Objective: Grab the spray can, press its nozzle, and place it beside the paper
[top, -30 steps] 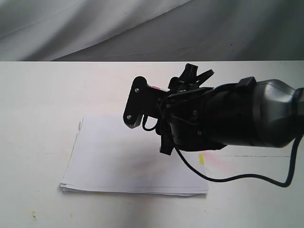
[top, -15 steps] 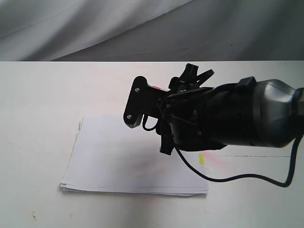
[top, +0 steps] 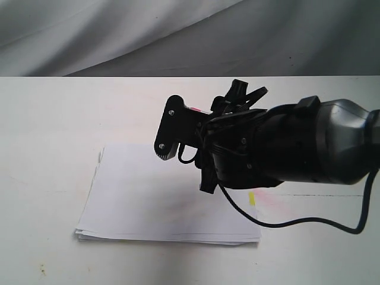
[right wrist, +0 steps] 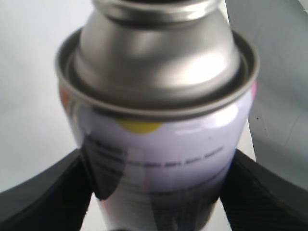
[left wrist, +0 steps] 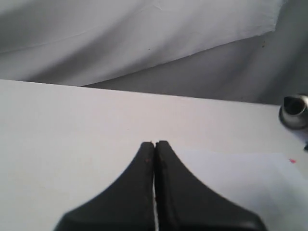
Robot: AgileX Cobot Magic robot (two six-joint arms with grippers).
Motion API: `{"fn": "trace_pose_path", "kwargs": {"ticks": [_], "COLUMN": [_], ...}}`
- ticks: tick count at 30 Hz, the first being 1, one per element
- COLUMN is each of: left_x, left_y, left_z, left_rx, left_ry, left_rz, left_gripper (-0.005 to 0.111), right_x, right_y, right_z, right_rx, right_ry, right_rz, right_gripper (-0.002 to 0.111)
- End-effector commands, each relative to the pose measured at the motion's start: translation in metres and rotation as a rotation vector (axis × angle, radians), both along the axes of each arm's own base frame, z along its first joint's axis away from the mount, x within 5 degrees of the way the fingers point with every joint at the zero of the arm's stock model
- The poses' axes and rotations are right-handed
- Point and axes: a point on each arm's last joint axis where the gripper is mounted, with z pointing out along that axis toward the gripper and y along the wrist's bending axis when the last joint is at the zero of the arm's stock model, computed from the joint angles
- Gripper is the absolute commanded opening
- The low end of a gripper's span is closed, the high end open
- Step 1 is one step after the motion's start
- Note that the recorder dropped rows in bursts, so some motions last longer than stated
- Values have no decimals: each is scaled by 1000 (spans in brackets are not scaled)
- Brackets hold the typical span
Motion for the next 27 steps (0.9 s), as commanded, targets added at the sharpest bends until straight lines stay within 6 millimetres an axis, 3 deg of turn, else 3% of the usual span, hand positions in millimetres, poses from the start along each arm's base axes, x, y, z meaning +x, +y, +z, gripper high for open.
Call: {"fn": "trace_pose_path", "kwargs": {"ticks": [1,4,6,8,10,12,15,19,24,27], "left_x": [1,2,4,10,22,39,82,119,165,189], "left_y": [1,0,-5,-8,-13,-20,-27,-32,-47,-45], "left_z": [13,11,3,18,48,82,136,171,183,183], "left_rx": [-246,-472,-498,-470,-417,-310,-105,39,136,67], "left_ry": [-104,-20,113,170,211,282,318,328,423,472], "left_rz": [19,29,20,6,-13,-42,-51,-47,-138,-199], "left_gripper": [1,0,0,0,0,0,0,0,0,0], "right_x": [1,1,2,2,2,2,2,2,2,2], "right_y": [0,0,0,0,0,0,0,0,0,0], "right_z": [7,7,8,9,8,8,8,8,8,8], "right_rx": [-10,-15,-20,-26,-25,-25,-25,-25,-26,-28], "right_ry": [-36,-41,-47,-55,-54,-54,-54,-54,-55,-55], "right_rz": [10,15,21,28,29,29,29,29,28,29], "right_gripper": [0,0,0,0,0,0,0,0,0,0]}}
